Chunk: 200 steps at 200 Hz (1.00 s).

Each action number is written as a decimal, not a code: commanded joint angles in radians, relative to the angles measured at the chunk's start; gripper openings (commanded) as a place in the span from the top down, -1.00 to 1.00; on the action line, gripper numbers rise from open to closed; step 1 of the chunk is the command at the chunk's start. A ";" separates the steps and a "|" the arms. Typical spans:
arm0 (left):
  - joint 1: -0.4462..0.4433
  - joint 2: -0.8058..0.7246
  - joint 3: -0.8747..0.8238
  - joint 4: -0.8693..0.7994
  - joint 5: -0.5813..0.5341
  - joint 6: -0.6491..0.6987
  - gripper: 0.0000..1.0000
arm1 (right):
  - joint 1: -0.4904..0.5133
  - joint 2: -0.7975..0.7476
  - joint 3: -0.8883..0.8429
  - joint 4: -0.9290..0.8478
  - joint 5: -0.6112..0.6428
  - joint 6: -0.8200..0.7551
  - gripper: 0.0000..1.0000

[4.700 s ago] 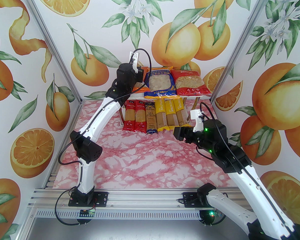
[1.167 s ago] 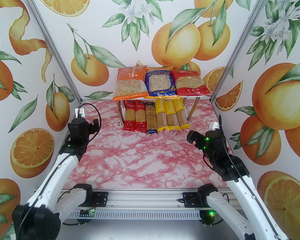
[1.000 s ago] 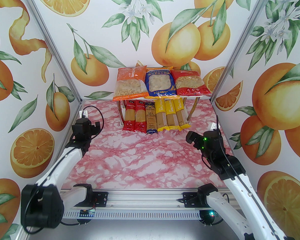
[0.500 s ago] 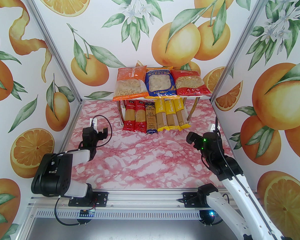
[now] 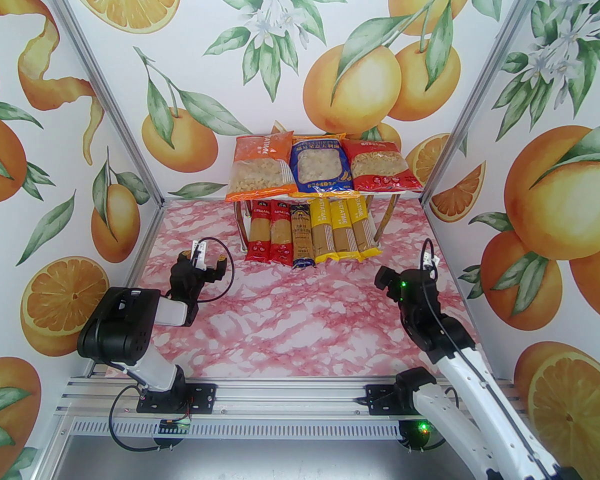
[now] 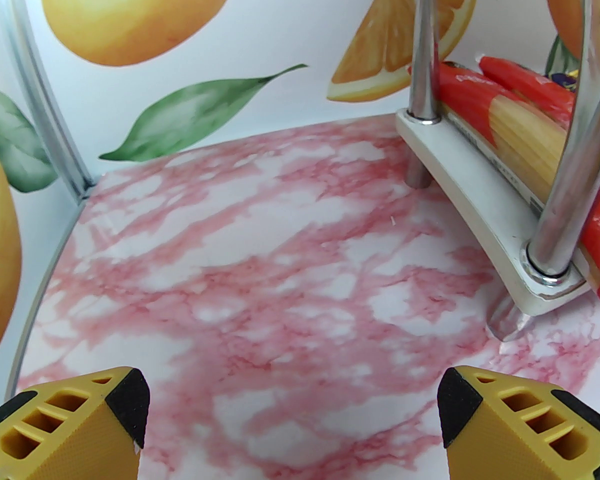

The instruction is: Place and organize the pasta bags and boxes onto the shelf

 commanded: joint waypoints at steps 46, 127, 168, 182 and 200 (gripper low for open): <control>0.003 0.006 0.024 0.002 0.013 0.011 -1.00 | -0.020 0.146 -0.313 0.862 0.191 -0.324 -0.99; 0.004 0.007 0.024 0.001 0.015 0.010 -1.00 | -0.108 0.687 -0.345 1.538 0.114 -0.396 -0.99; 0.004 0.007 0.025 0.000 0.017 0.010 -1.00 | -0.119 0.750 -0.281 1.467 0.009 -0.412 -1.00; 0.005 0.007 0.025 0.000 0.016 0.010 -1.00 | -0.122 0.782 -0.272 1.495 -0.055 -0.434 -0.99; 0.003 0.007 0.025 -0.001 0.016 0.011 -1.00 | -0.122 0.855 -0.269 1.551 -0.076 -0.448 -1.00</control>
